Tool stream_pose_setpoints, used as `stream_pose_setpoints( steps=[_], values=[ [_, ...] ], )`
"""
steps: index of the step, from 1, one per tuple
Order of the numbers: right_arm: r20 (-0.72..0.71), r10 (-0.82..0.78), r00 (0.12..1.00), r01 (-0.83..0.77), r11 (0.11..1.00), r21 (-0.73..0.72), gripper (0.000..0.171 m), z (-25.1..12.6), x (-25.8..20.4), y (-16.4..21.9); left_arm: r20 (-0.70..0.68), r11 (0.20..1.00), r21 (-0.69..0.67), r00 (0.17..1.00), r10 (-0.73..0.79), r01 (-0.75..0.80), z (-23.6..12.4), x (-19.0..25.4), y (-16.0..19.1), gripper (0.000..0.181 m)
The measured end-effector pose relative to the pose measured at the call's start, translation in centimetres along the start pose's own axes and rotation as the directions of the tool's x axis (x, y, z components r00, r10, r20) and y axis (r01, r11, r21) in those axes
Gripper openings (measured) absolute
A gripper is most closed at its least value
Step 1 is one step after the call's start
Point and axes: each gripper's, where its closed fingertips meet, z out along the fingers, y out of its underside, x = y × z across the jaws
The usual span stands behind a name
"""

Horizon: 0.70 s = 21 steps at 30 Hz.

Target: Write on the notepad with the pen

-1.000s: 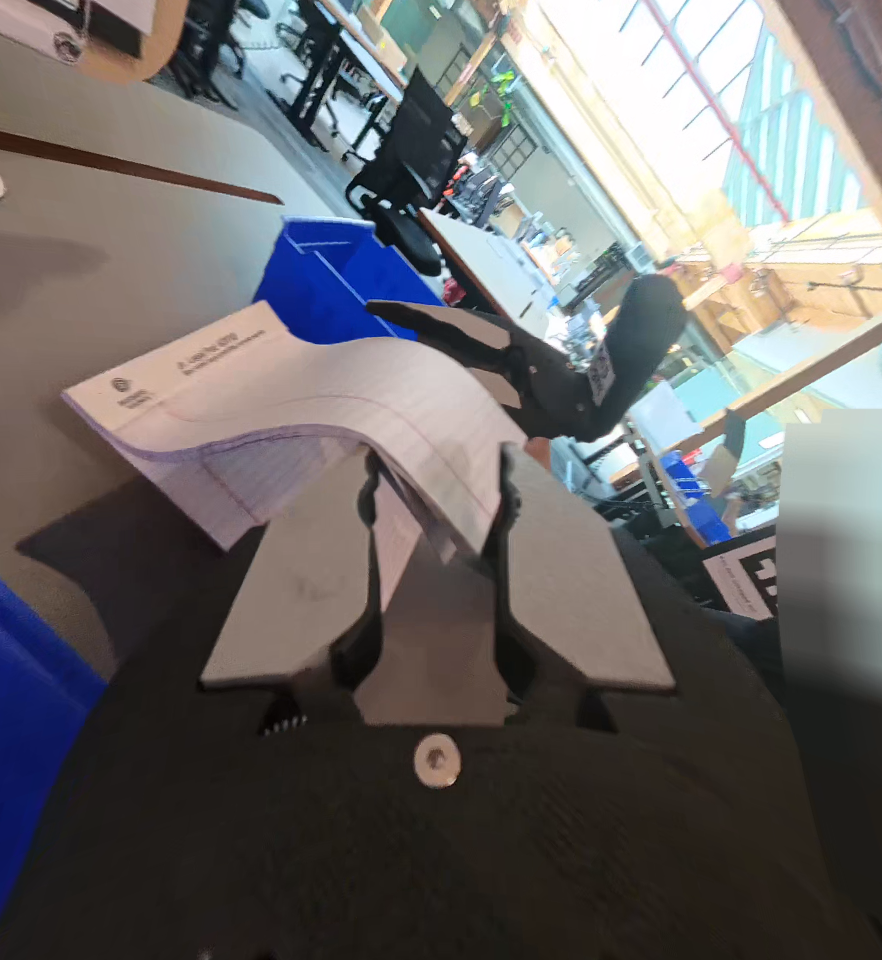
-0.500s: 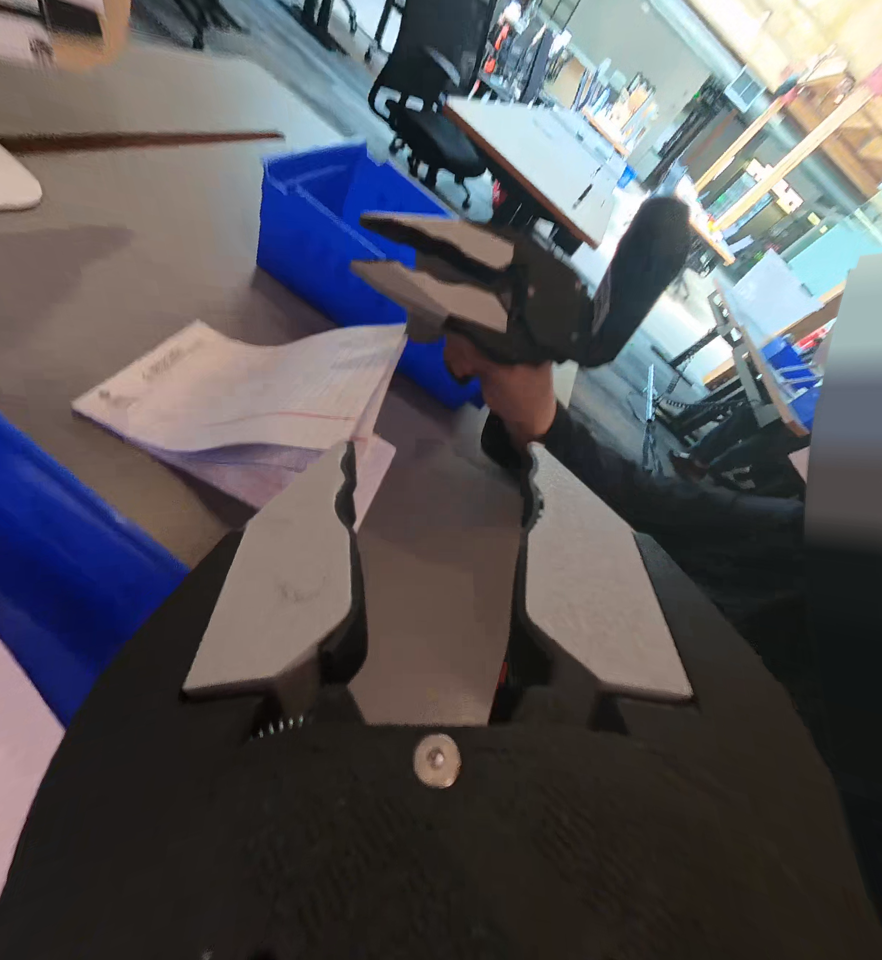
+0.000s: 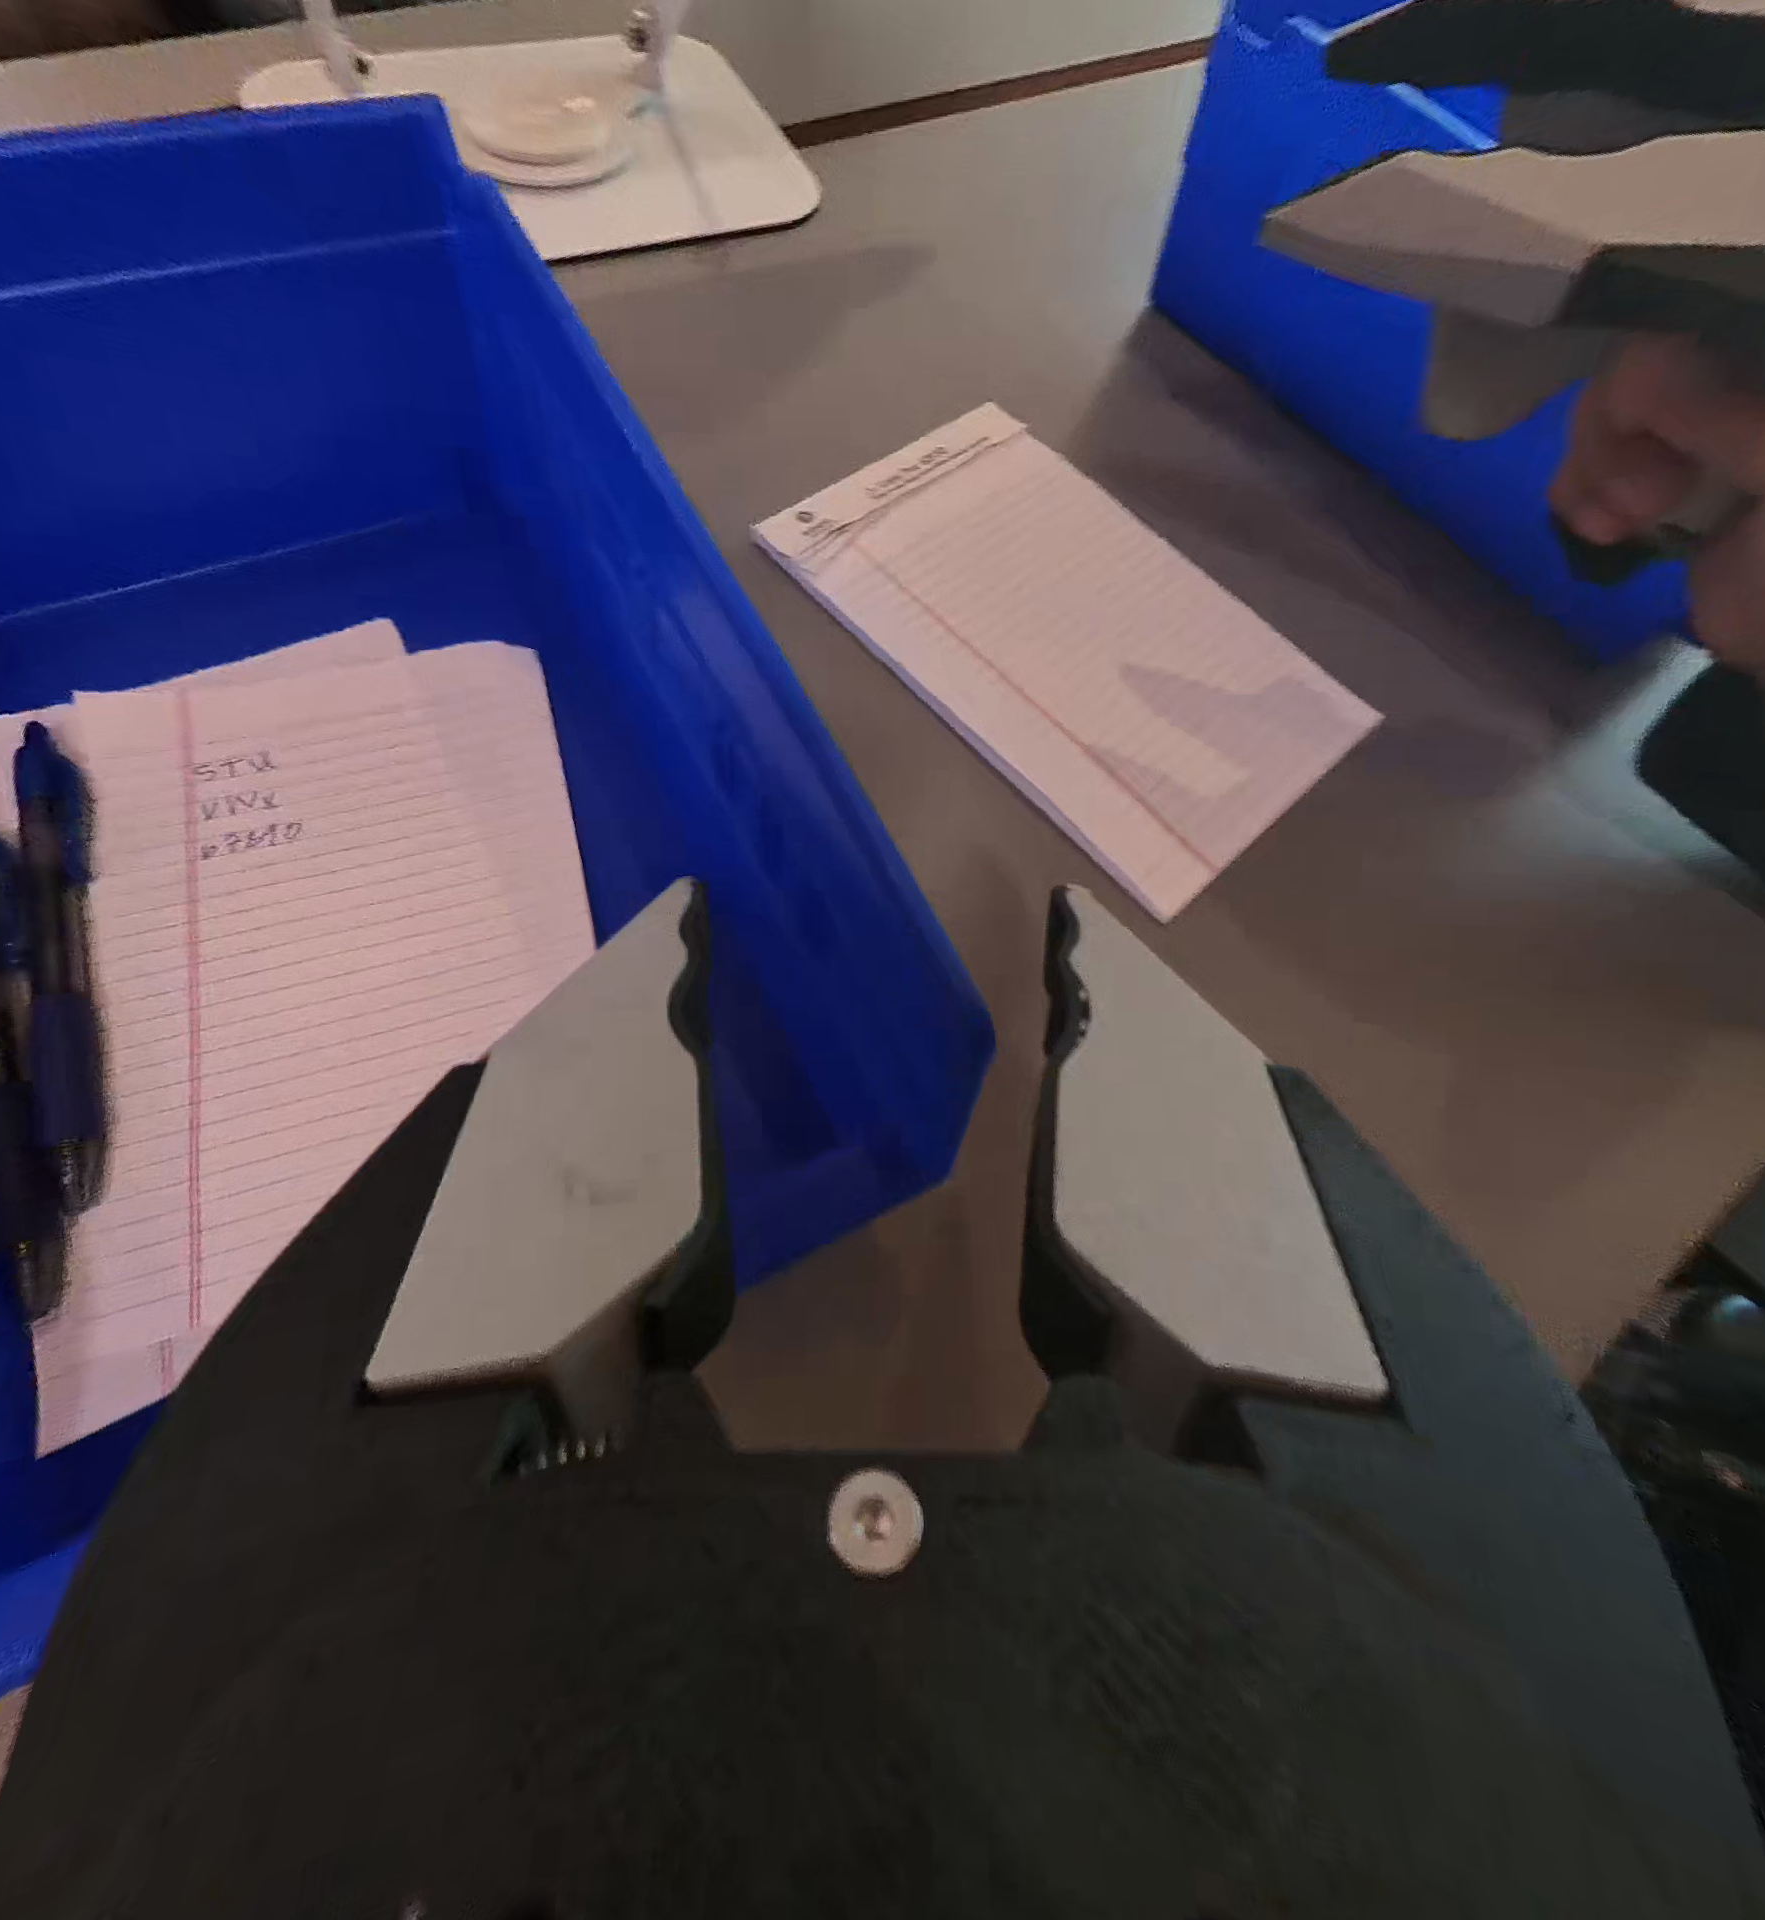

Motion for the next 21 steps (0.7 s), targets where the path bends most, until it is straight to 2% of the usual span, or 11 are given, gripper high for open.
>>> stream_pose_setpoints(
  steps=[2, 3, 5, 9, 15, 21],
  values=[
    [-0.003, -0.016, 1.0, 0.016, 1.0, -0.006, 0.04, 0.1, -0.1, 0.2, 0.046, 0.998, -0.059, 0.999, 0.007, -0.004, 1.6, -0.6, 0.9, 0.055],
    [-0.002, -0.02, 1.0, 0.02, 1.0, -0.007, 0.04, 0.1, -0.2, 0.2, 0.026, 0.997, -0.079, 1.0, -0.014, 0.016, 2.2, -0.4, 1.2, 0.048],
    [0.009, -0.021, 1.0, 0.021, 1.0, -0.015, 0.04, 0.3, -0.4, 0.5, 0.043, 0.997, -0.047, 0.997, -0.059, 0.061, 2.4, -1.0, 0.8, 0.034],
    [0.033, -0.023, 0.999, 0.025, 0.999, -0.036, 0.041, 0.6, -0.9, 1.1, 0.351, 1.0, 0.008, 0.936, 0.001, -0.004, 0.4, -6.5, 1.0, 0.003],
    [0.054, -0.043, 0.998, 0.046, 0.998, -0.051, 0.041, 0.8, -1.9, 1.4, 0.314, 0.978, 0.135, 0.93, -0.193, 0.158, -2.6, -10.2, 2.4, 0.004],
    [0.008, -0.049, 0.999, 0.049, 0.992, -0.113, 0.041, 1.3, -0.6, 2.5, 0.423, 0.956, 0.217, 0.864, -0.274, 0.197, -5.2, -13.1, 3.2, 0.004]
  ],
)
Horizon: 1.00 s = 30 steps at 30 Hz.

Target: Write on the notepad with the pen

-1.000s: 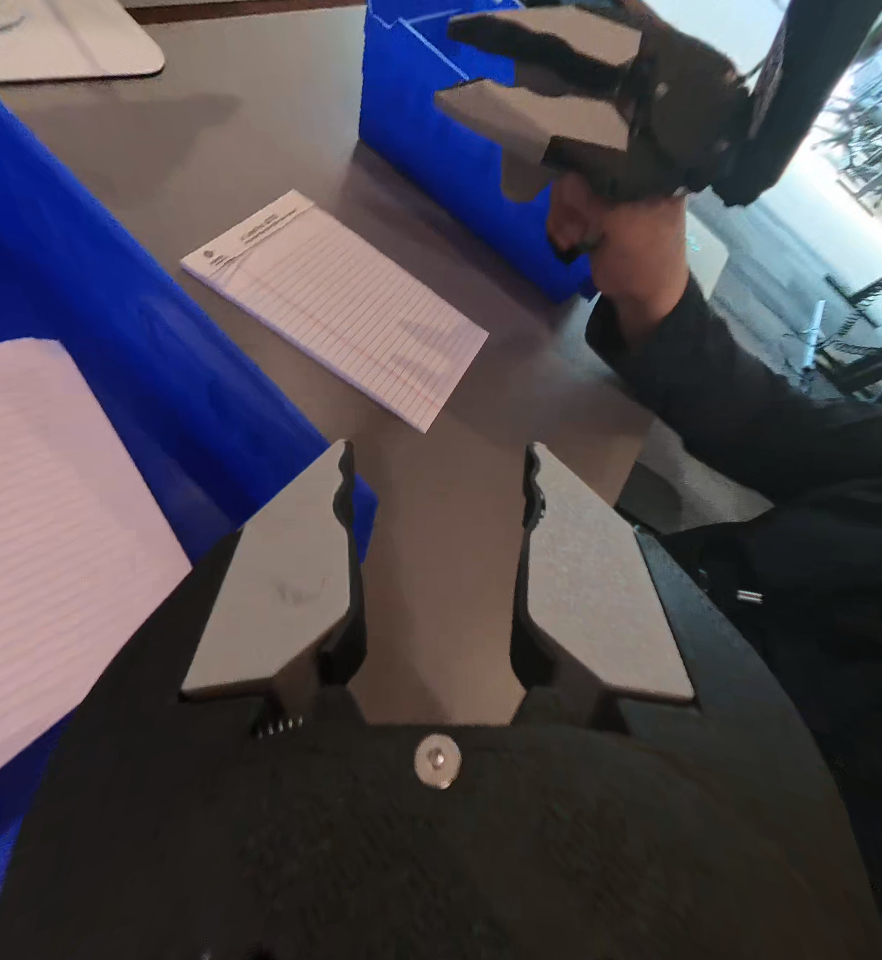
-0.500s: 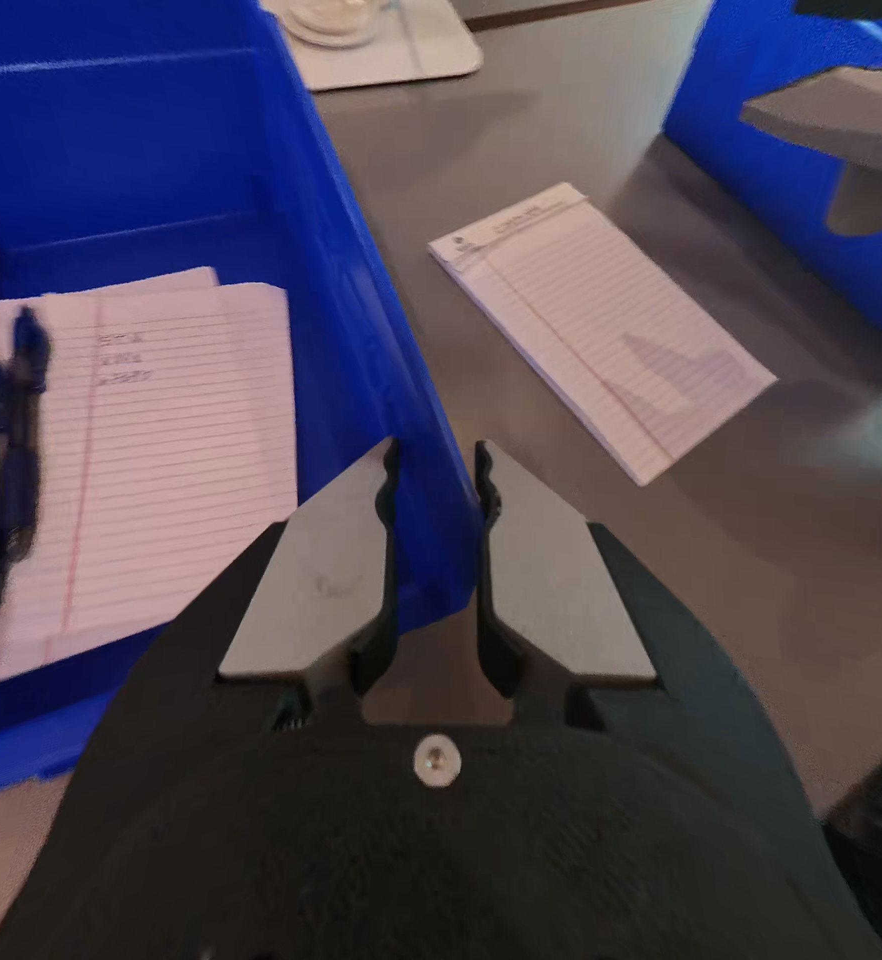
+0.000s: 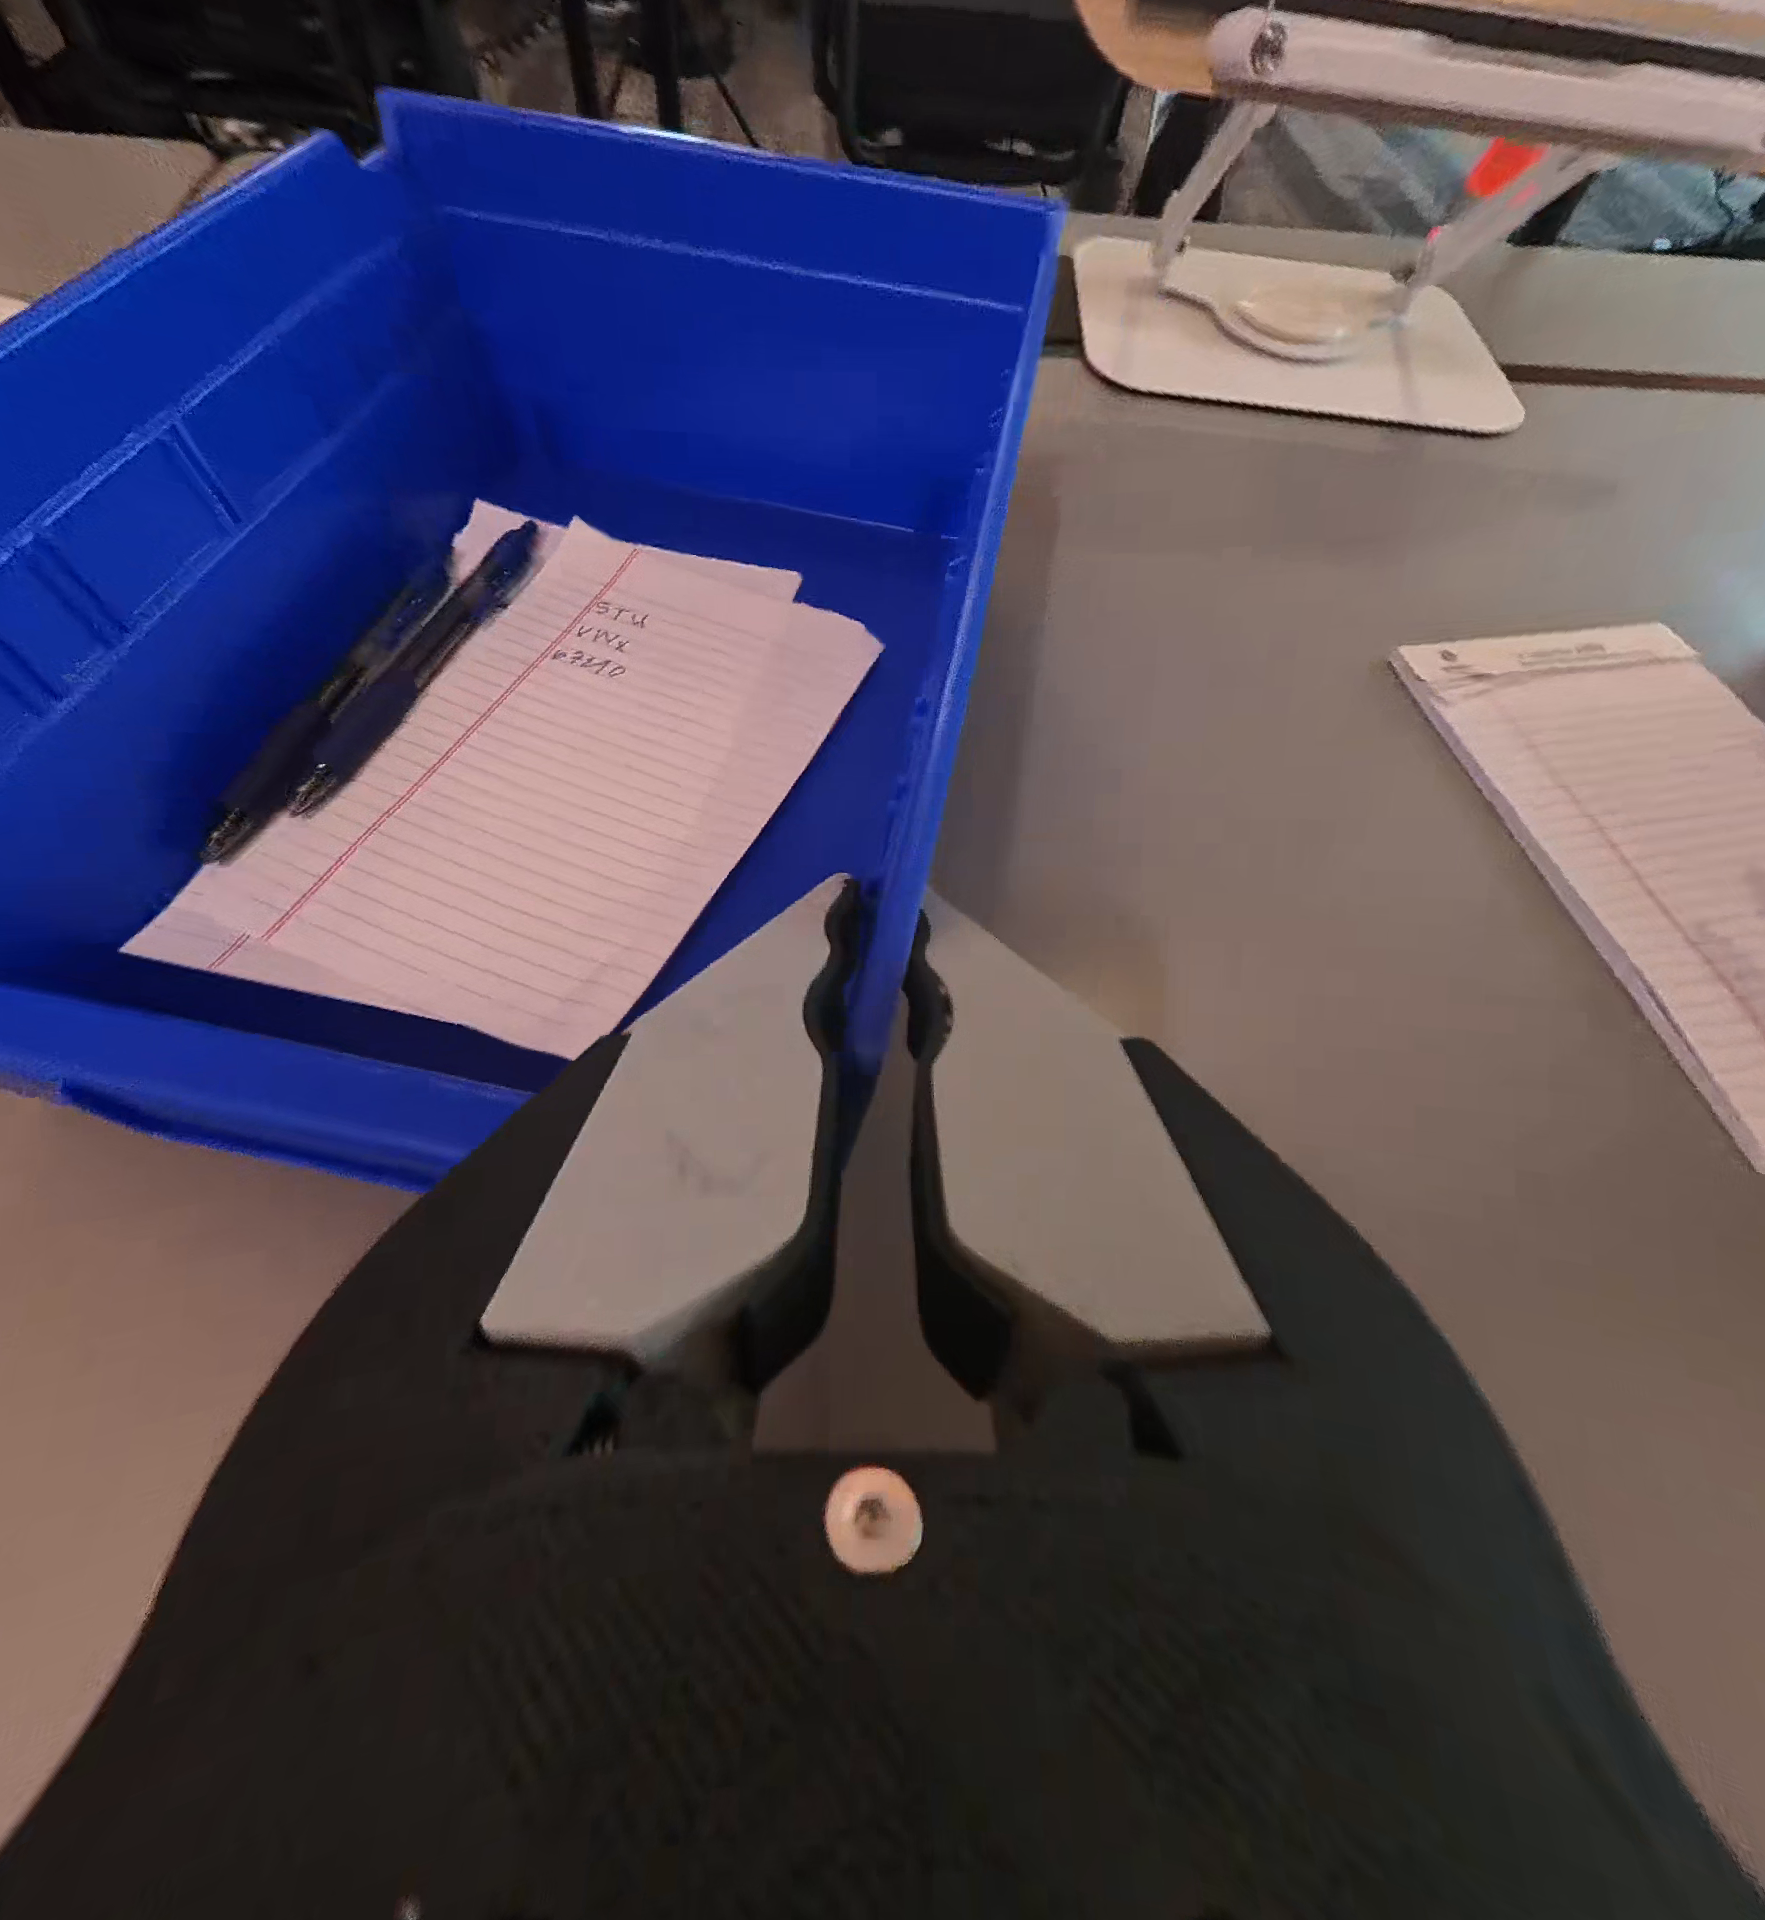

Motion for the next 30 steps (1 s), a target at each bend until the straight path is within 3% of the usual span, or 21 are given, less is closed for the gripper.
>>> stream_pose_setpoints(
  steps=[6, 10, 14, 17, 20, 25, 27, 30],
  values=[
    [-0.011, 0.028, 1.0, -0.029, 0.997, -0.069, 0.04, 1.7, 0.9, 2.2, -0.181, 0.999, 0.001, 0.983, -0.04, 0.041, 0.3, 4.8, 0.5, 0.023],
    [-0.19, 0.021, 0.982, -0.03, 0.999, -0.045, 0.031, 3.1, 4.8, 3.4, -0.197, 1.0, -0.008, 0.98, 0.022, -0.024, 1.0, 6.8, 0.4, 0.028],
    [-0.427, 0.046, 0.903, -0.097, 0.991, -0.097, 0.015, 3.2, 10.4, 6.1, -0.261, 1.0, 0.01, 0.965, 0.001, 0.001, 0.7, 7.9, 0.2, 0.041],
    [-0.503, 0.053, 0.863, -0.111, 0.99, -0.084, 0.015, 2.6, 13.0, 6.6, -0.308, 0.999, 0.033, 0.951, -0.021, 0.032, -0.2, 8.0, -0.3, 0.043],
    [-0.492, 0.1, 0.865, -0.14, 0.989, -0.045, 0.015, 2.5, 13.6, 6.5, -0.341, 0.997, 0.049, 0.94, -0.032, 0.052, -1.6, 7.5, -1.4, 0.049],
    [-0.357, 0.183, 0.916, -0.195, 0.981, 0.004, 0.025, 2.9, 10.4, 4.7, -0.31, 0.995, 0.062, 0.949, -0.059, 0.082, -3.8, 3.4, -5.3, 0.061],
    [-0.314, 0.196, 0.929, -0.196, 0.98, 0.031, 0.028, 2.9, 9.2, 3.7, -0.259, 0.998, 0.031, 0.964, -0.049, 0.059, -3.5, 1.1, -7.1, 0.072],
    [-0.284, 0.175, 0.943, -0.166, 0.985, 0.056, 0.028, 2.8, 7.9, 2.7, -0.159, 0.994, -0.107, 0.987, 0.0, -0.017, -0.7, -2.4, -7.8, 0.071]
  ],
)
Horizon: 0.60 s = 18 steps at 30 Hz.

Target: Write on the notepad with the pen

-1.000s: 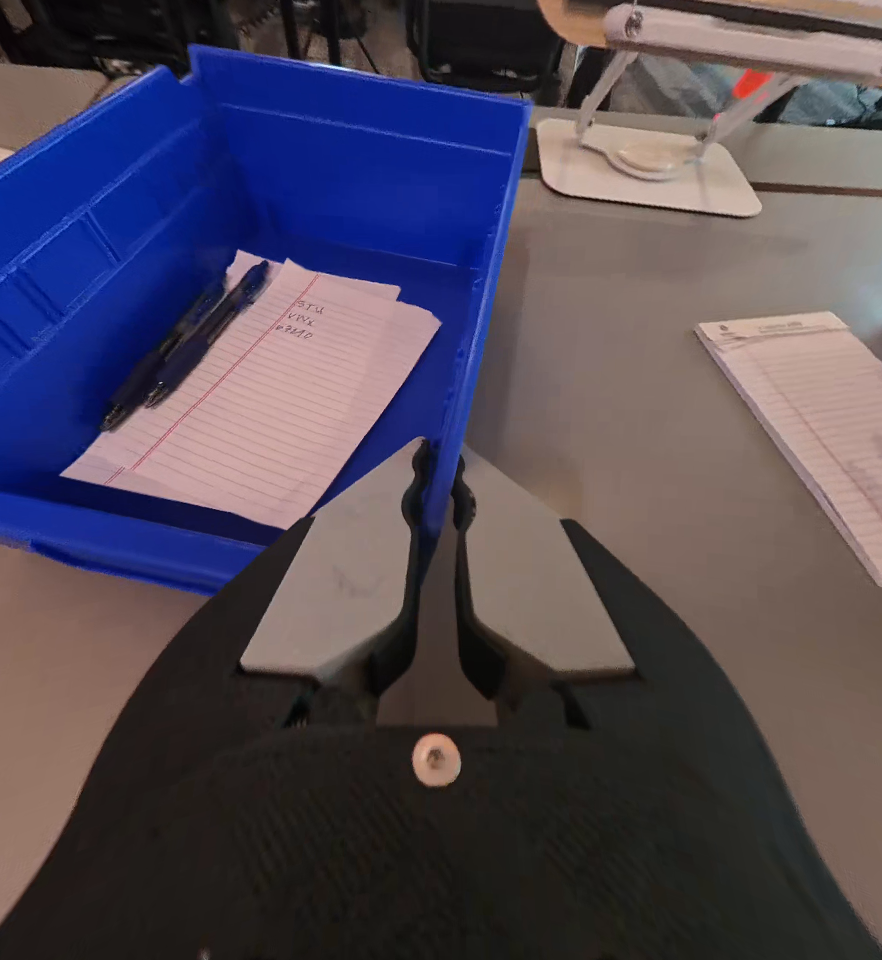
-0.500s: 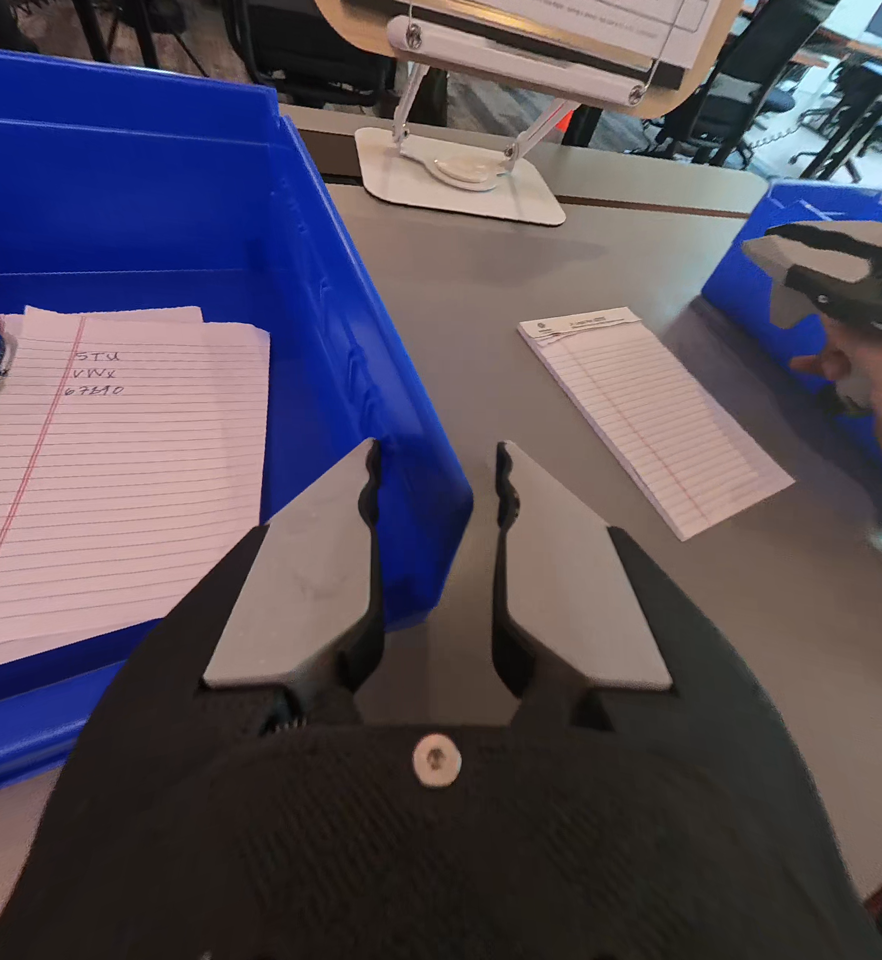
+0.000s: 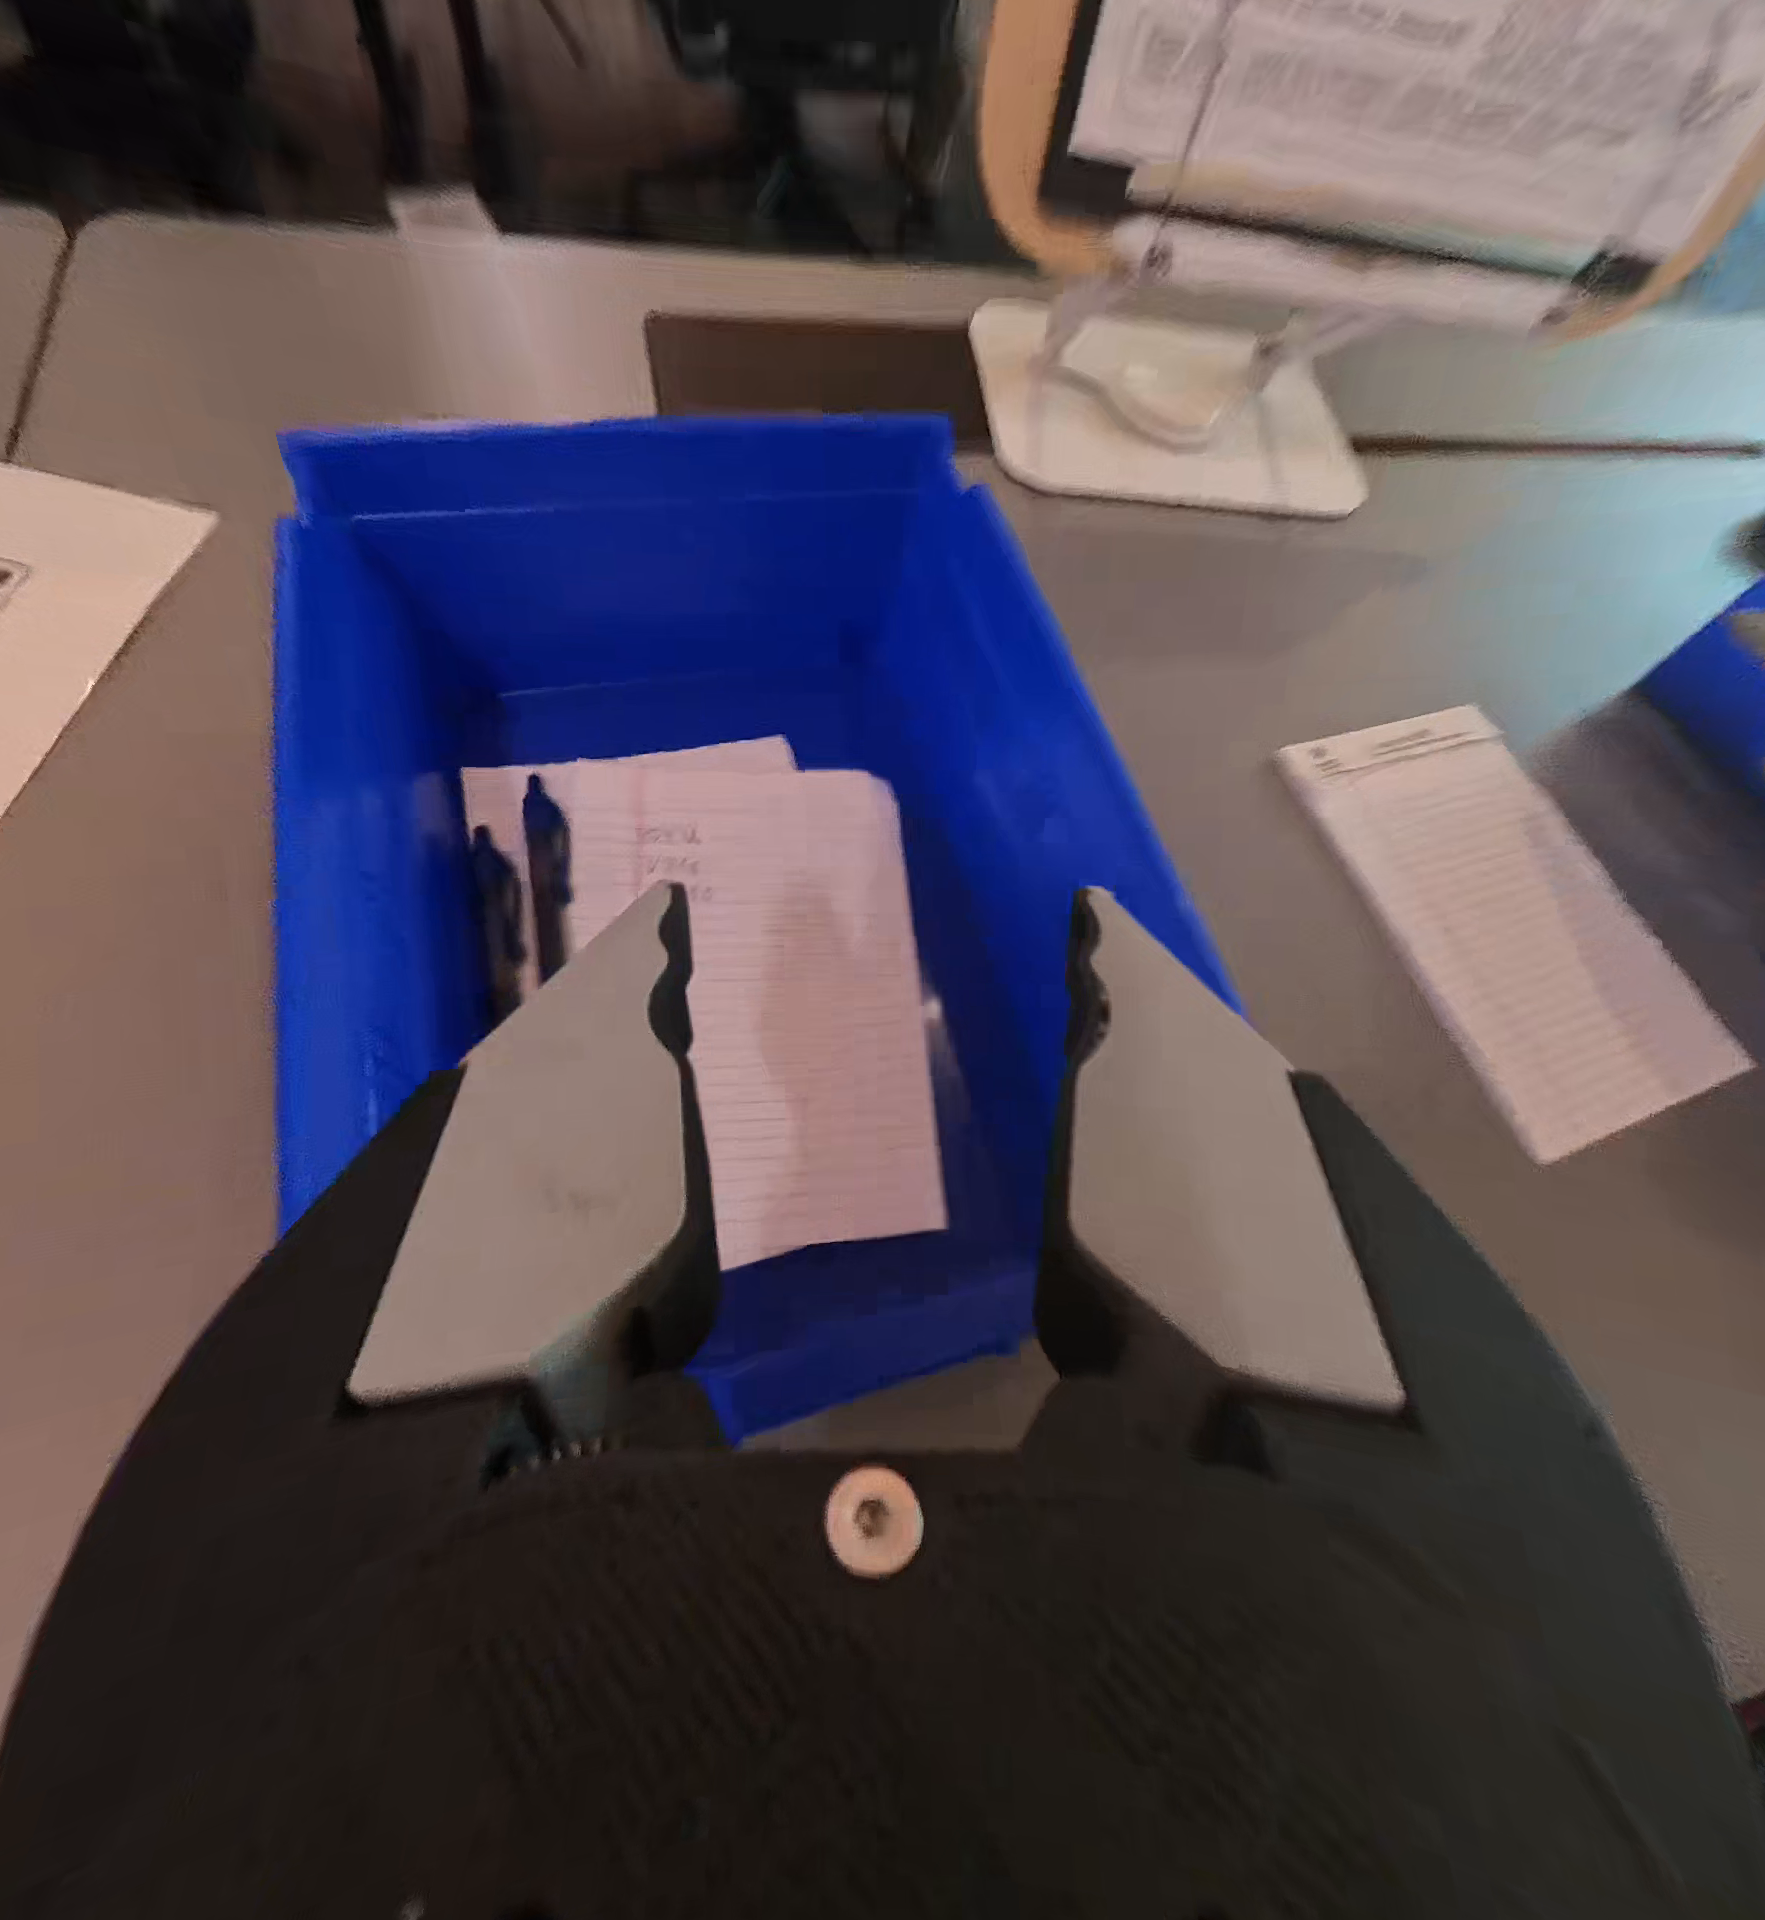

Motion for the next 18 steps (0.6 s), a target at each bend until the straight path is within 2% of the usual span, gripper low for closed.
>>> stream_pose_setpoints(
  steps=[3, 5, 7, 10, 14, 15, 18],
  values=[
    [0.008, -0.048, 0.999, 0.048, 0.999, 0.006, 0.03, -0.2, -0.7, -0.1, 0.043, 0.971, -0.239, 0.999, 0.004, 0.007, 3.8, -2.6, 2.3, 0.071],
    [0.017, -0.056, 0.998, 0.055, 0.998, 0.016, 0.03, -0.5, -1.1, -0.4, 0.121, 0.936, -0.35, 0.993, 0.015, 0.029, 6.0, -4.8, 4.1, 0.063],
    [0.031, -0.05, 0.998, 0.049, 0.998, 0.028, 0.031, -0.9, -1.4, -0.7, 0.179, 0.914, -0.4, 0.984, 0.014, 0.06, 7.7, -6.6, 5.0, 0.058],
    [0.06, -0.044, 0.997, 0.041, 0.998, 0.046, 0.031, -1.5, -1.9, -1.2, 0.242, 0.884, -0.455, 0.97, 0.005, 0.109, 9.3, -8.4, 5.9, 0.063],
    [0.074, -0.069, 0.995, 0.064, 0.996, 0.07, 0.032, -2.0, -2.4, -1.8, 0.298, 0.801, -0.582, 0.953, 0.054, 0.137, 10.0, -9.9, 8.2, 0.07],
    [0.076, -0.075, 0.994, 0.07, 0.995, 0.075, 0.032, -2.1, -2.6, -1.9, 0.312, 0.8, -0.586, 0.947, 0.072, 0.132, 10.1, -10.2, 8.2, 0.064],
    [0.087, -0.094, 0.992, 0.086, 0.992, 0.091, 0.032, -2.5, -3.1, -2.3, 0.33, 0.789, -0.603, 0.937, 0.111, 0.119, 10.1, -10.4, 8.3, 0.063]
  ],
)
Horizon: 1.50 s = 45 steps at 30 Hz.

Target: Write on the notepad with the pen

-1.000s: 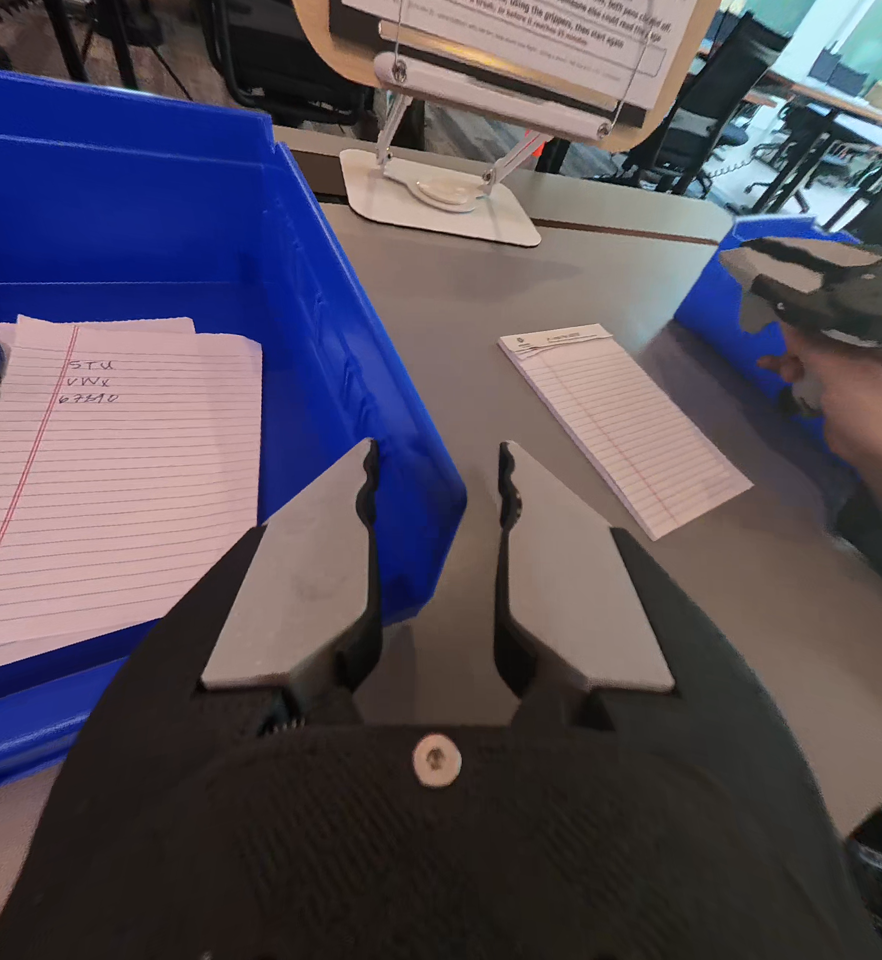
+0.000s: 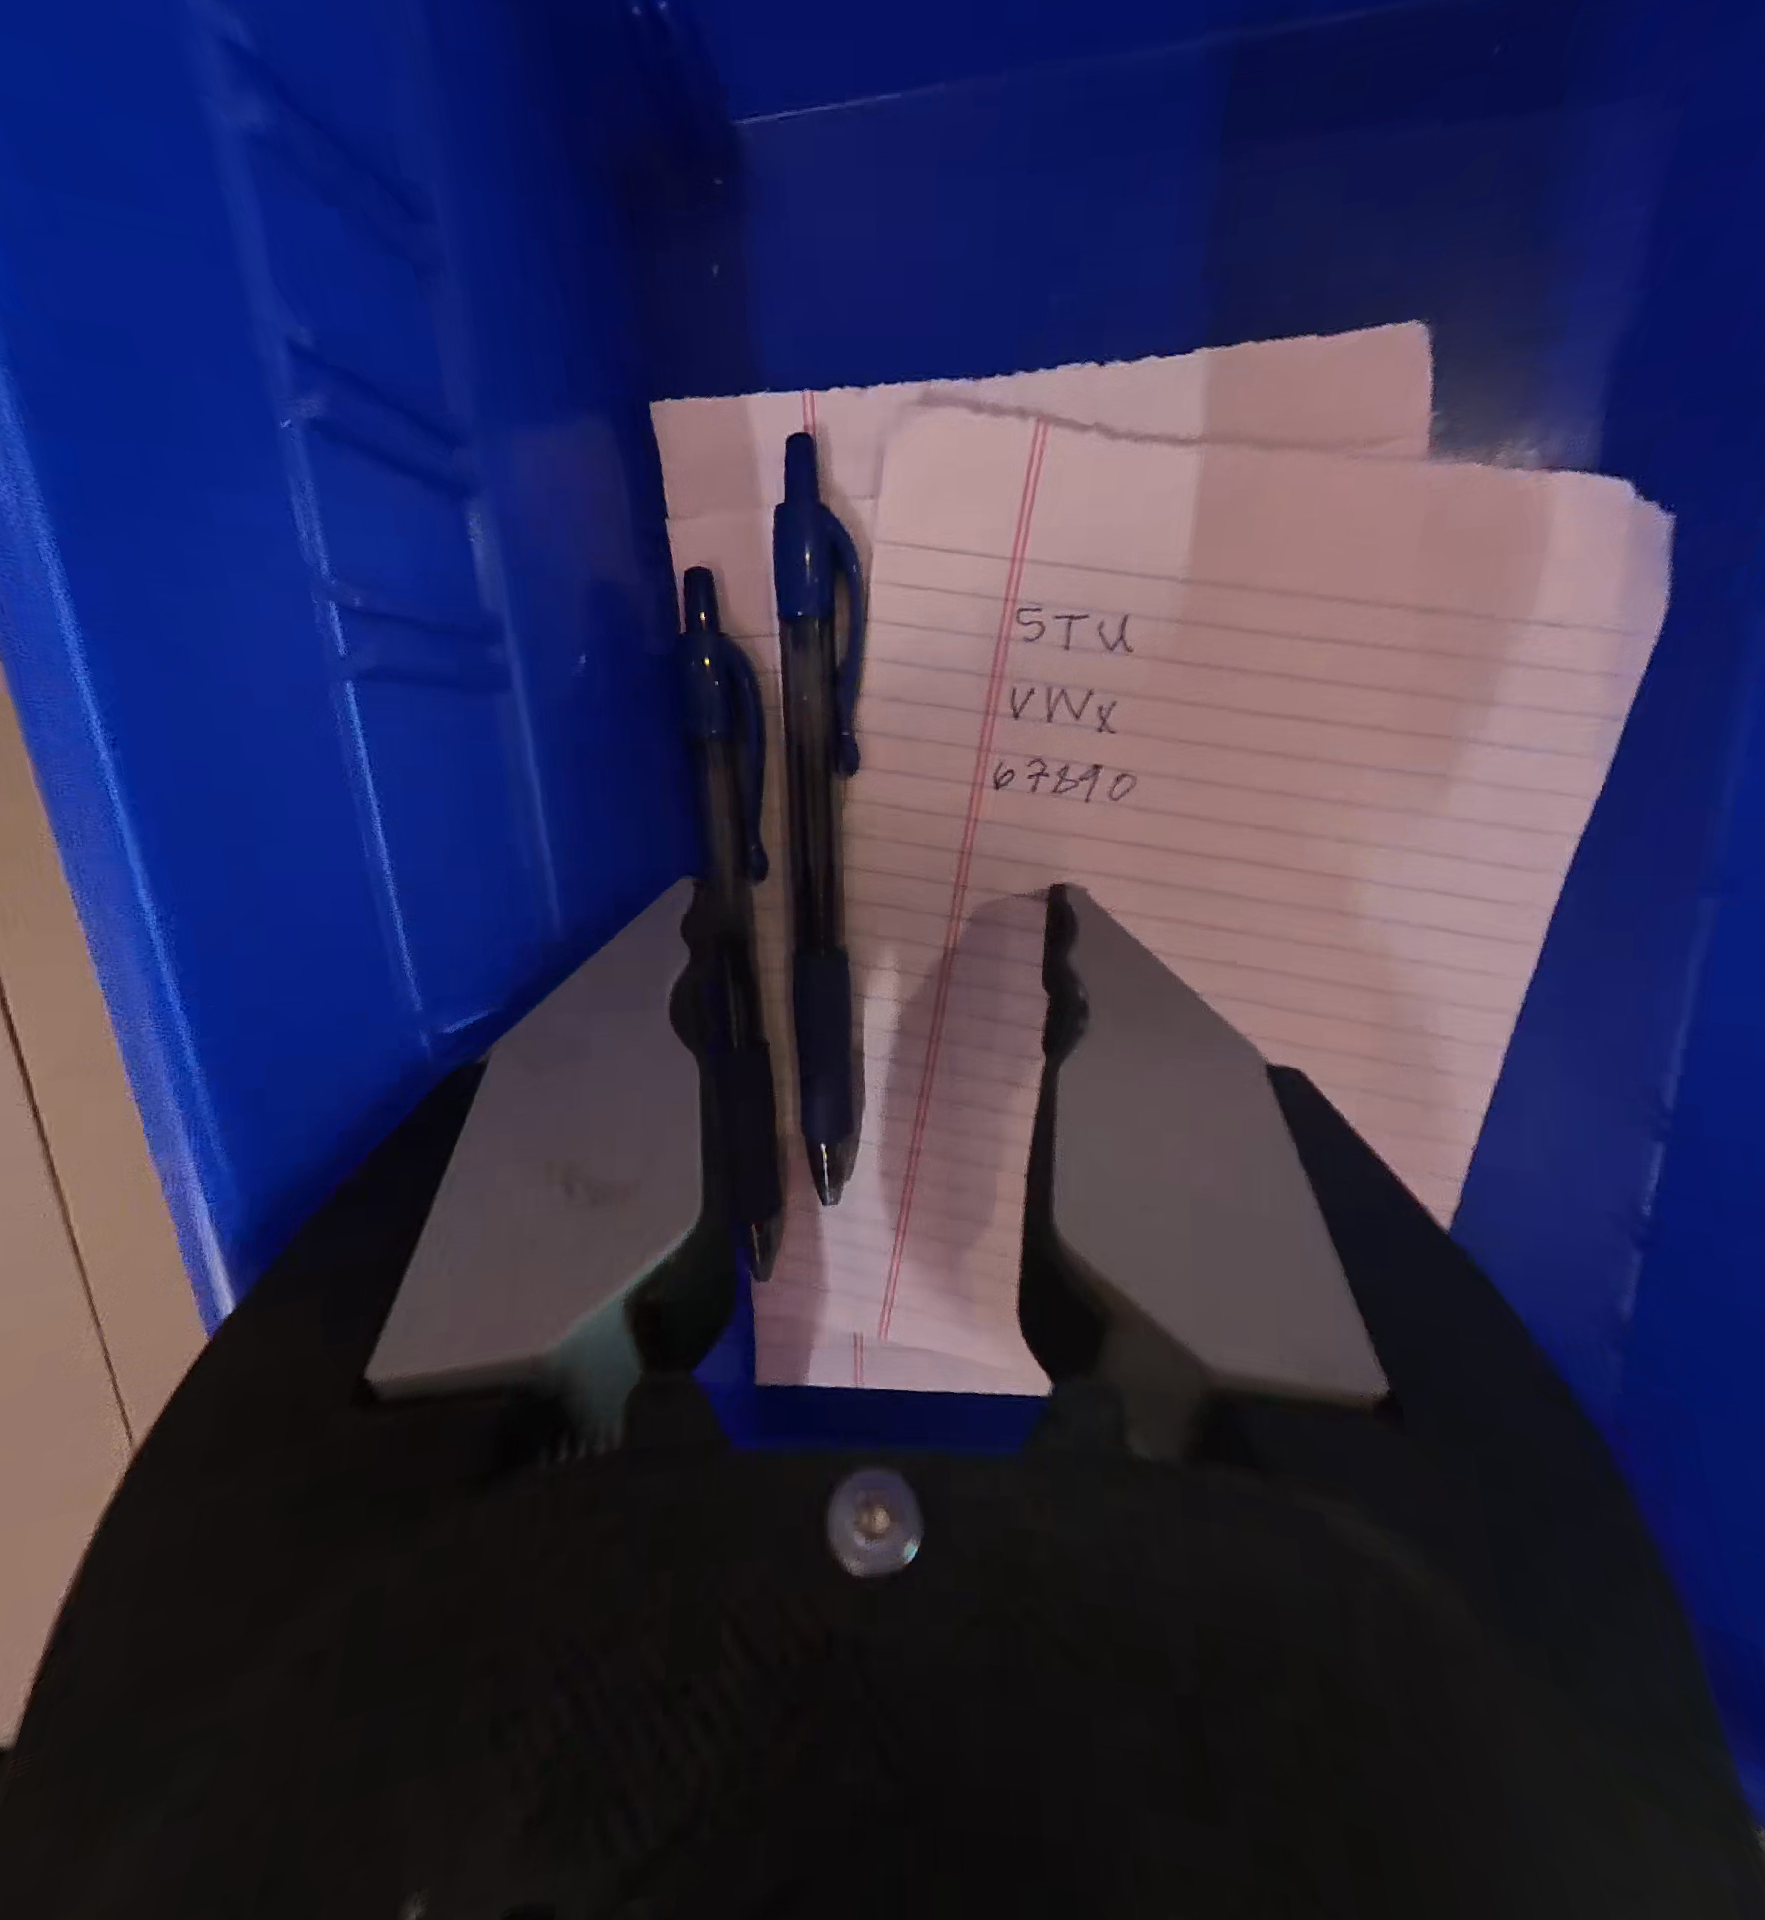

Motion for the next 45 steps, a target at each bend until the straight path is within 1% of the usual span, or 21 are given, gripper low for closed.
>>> stream_pose_setpoints(
  steps=[5, 9, 11, 13, 14, 16, 17, 20, 23, 28, 34, 41, 42, 45],
  values=[
    [0.002, -0.027, 1.0, 0.027, 0.999, 0.032, 0.032, -0.6, -0.5, -0.9, 0.015, 0.998, -0.032, 0.999, 0.05, -0.049, -0.5, 0.5, 0.7, 0.046],
    [0.008, -0.033, 0.999, 0.033, 0.999, 0.04, 0.032, -0.8, -0.7, -1.2, -0.091, 0.997, -0.05, 0.994, 0.056, -0.061, -1.2, 2.7, 1.2, 0.05],
    [0.009, -0.034, 0.999, 0.034, 0.999, 0.039, 0.032, -0.8, -0.7, -1.1, -0.082, 0.996, -0.056, 0.994, 0.067, -0.072, -1.2, 2.5, 1.3, 0.043],
    [0.014, -0.034, 0.999, 0.034, 0.999, 0.037, 0.032, -0.8, -0.8, -1.1, -0.054, 0.992, -0.086, 0.995, 0.084, -0.088, -0.6, 1.9, 1.8, 0.043],
    [0.018, -0.034, 0.999, 0.033, 0.999, 0.036, 0.032, -0.8, -0.9, -1.0, -0.086, 0.995, -0.068, 0.994, 0.064, -0.07, -0.6, 2.1, 1.5, 0.037],
    [0.021, -0.035, 0.999, 0.034, 0.999, 0.038, 0.032, -0.8, -0.9, -1.1, -0.138, 0.997, -0.068, 0.99, 0.033, -0.043, -0.5, 2.3, 1.5, 0.034],
    [0.022, -0.036, 0.999, 0.036, 0.999, 0.038, 0.032, -0.8, -1.0, -1.1, -0.136, 0.997, -0.062, 0.99, 0.039, -0.048, -0.4, 2.1, 1.5, 0.028],
    [0.028, -0.04, 0.999, 0.039, 0.999, 0.037, 0.032, -0.8, -1.2, -1.1, -0.144, 0.996, -0.049, 0.987, 0.07, -0.078, -0.5, 1.8, 1.6, 0.023],
    [0.028, -0.047, 0.999, 0.045, 0.998, 0.038, 0.032, -0.8, -1.2, -1.1, -0.142, 0.992, -0.043, 0.984, 0.11, -0.117, -0.5, 1.8, 1.6, 0.02],
    [0.03, -0.044, 0.999, 0.043, 0.998, 0.039, 0.032, -0.8, -1.2, -1.1, -0.1, 0.977, -0.046, 0.974, 0.204, -0.209, -0.9, 1.9, 1.7, 0.019],
    [0.033, -0.047, 0.998, 0.046, 0.998, 0.037, 0.032, -0.8, -1.3, -1.1, -0.097, 0.974, 0.001, 0.969, 0.227, -0.228, -2.7, 2.1, 0.7, 0.018],
    [0.04, -0.05, 0.998, 0.048, 0.998, 0.033, 0.032, -0.8, -1.6, -1.0, -0.098, 0.964, 0.063, 0.959, 0.264, -0.259, -5.9, 2.9, -0.5, 0.017],
    [0.04, -0.051, 0.998, 0.05, 0.998, 0.034, 0.032, -0.8, -1.6, -1.0, -0.099, 0.96, 0.075, 0.956, 0.276, -0.27, -6.5, 3.1, -0.6, 0.0],
    [0.04, -0.053, 0.998, 0.052, 0.998, 0.035, 0.032, -0.8, -1.7, -1.0, -0.094, 0.952, 0.121, 0.952, 0.293, -0.281, -7.9, 3.8, -1.4, 0.0]
  ],
)
